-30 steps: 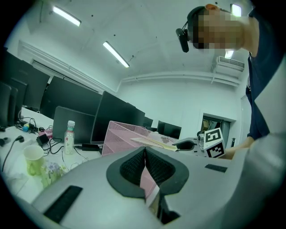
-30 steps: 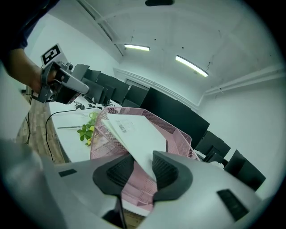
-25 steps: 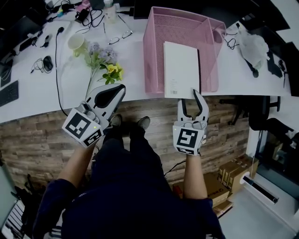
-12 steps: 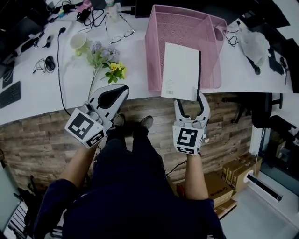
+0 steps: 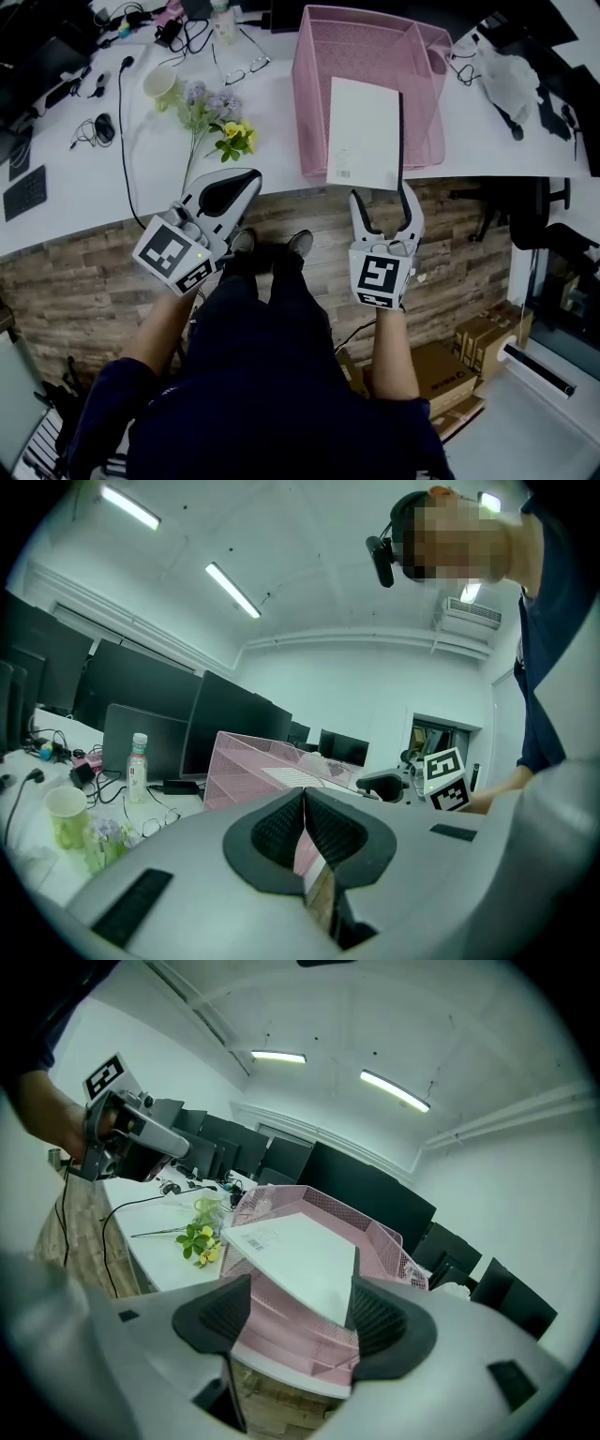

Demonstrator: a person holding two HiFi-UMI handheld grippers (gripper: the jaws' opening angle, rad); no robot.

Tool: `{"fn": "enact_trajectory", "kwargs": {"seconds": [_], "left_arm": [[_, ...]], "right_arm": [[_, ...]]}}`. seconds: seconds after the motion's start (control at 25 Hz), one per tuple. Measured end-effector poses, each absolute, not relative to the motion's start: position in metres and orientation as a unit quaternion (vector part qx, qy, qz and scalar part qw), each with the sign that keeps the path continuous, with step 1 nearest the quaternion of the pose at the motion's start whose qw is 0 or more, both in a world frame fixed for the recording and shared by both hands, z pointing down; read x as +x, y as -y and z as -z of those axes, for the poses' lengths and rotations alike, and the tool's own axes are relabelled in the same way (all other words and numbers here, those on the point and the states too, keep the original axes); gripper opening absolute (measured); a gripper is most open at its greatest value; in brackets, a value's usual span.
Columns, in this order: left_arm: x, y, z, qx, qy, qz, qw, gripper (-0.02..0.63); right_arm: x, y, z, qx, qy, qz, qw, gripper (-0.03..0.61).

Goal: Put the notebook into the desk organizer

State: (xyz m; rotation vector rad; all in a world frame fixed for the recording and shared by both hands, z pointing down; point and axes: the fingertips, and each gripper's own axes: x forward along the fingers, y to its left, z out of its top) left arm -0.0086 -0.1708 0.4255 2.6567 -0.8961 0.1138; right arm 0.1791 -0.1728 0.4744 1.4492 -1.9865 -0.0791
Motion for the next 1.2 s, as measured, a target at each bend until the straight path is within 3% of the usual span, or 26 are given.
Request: {"fn": "enact_trajectory", "kwargs": {"seconds": [0.4, 1.2], "left_arm": [[-0.015, 0.166, -0.404, 0.941, 0.305, -0.034, 0.144, 0.028], [-0.017, 0.173, -0.365, 0.952, 0.285, -0.022, 0.107, 0.028]], "right_arm": [[0.171, 0.161, -0.44, 0.583, 0.769, 0.001, 0.262, 0.314], [0.166, 0.153, -0.392, 0.616, 0.768, -0.014, 0.174, 0.201]]}}
